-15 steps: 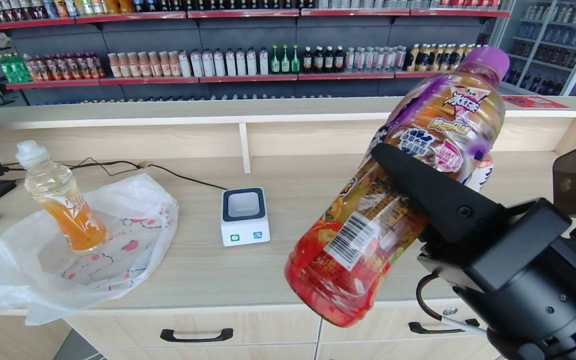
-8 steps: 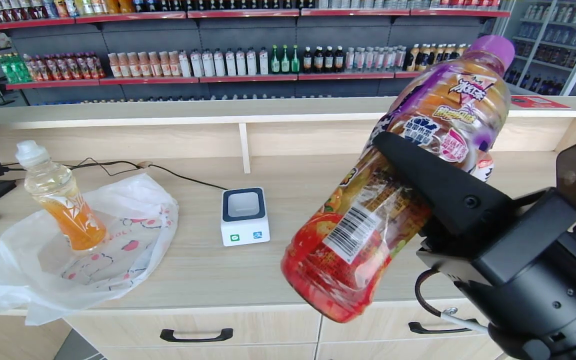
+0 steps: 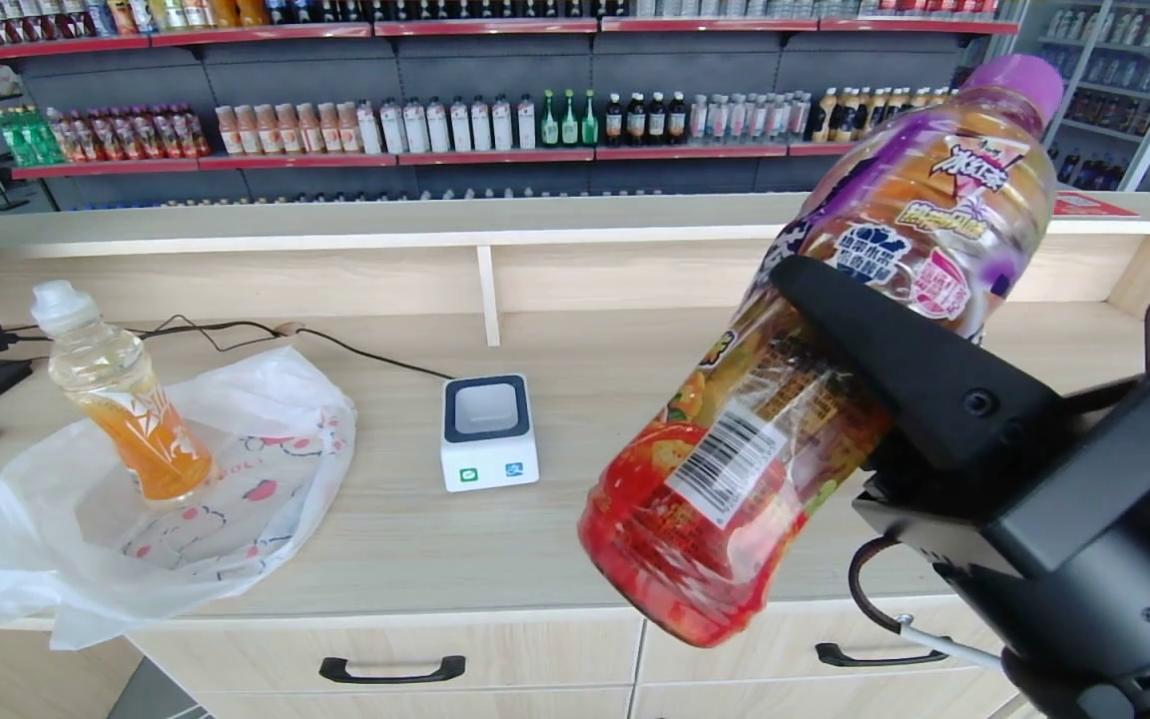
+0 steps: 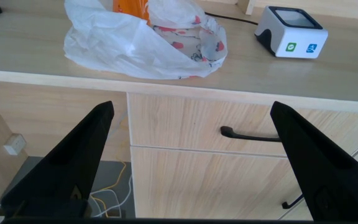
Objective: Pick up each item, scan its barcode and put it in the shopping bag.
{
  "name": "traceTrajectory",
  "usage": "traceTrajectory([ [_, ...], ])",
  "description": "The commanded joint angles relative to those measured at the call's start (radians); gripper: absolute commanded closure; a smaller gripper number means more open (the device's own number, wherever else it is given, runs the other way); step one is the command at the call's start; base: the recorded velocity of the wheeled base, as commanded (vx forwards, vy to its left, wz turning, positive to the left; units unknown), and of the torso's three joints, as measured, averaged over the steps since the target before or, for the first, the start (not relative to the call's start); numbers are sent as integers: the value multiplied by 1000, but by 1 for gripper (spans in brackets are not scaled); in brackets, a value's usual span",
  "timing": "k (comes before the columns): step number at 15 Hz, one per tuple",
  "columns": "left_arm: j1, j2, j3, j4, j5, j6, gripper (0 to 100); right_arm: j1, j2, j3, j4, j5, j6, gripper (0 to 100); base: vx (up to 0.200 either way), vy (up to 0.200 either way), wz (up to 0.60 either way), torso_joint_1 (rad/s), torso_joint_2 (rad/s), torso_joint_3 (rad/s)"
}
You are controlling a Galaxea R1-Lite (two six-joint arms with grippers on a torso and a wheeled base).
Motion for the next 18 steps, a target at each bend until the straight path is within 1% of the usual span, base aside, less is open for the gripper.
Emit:
traceTrajectory([
  [1,-1,0,0,0,0,0,0,-1,-8,10,0,2,-8,100,0,0,0,0,0,0],
  [4,-1,0,0,0,0,0,0,-1,32,-3,0,3,-95,100,0,0,0,0,0,0],
  [7,-1,0,0,0,0,0,0,-6,84,13,0,2,-230,100,0,0,0,0,0,0],
  [8,-1,0,0,0,0,0,0,-30,96,44,0,3,-310,100,0,0,0,0,0,0],
  [12,-1,0,0,0,0,0,0,-139,102,93,0,16,-559,100,0,0,0,0,0,0],
  [14,-1,0,0,0,0,0,0,-230,99,132,0,14,-710,100,0,0,0,0,0,0],
  [15,-1,0,0,0,0,0,0,-269,87,160,0,14,-766,100,0,0,0,0,0,0],
  [16,-1,0,0,0,0,0,0,-296,70,189,0,12,-790,100,0,0,0,0,0,0],
  [18,-1,0,0,0,0,0,0,-363,30,298,0,11,-821,100,0,0,0,0,0,0],
])
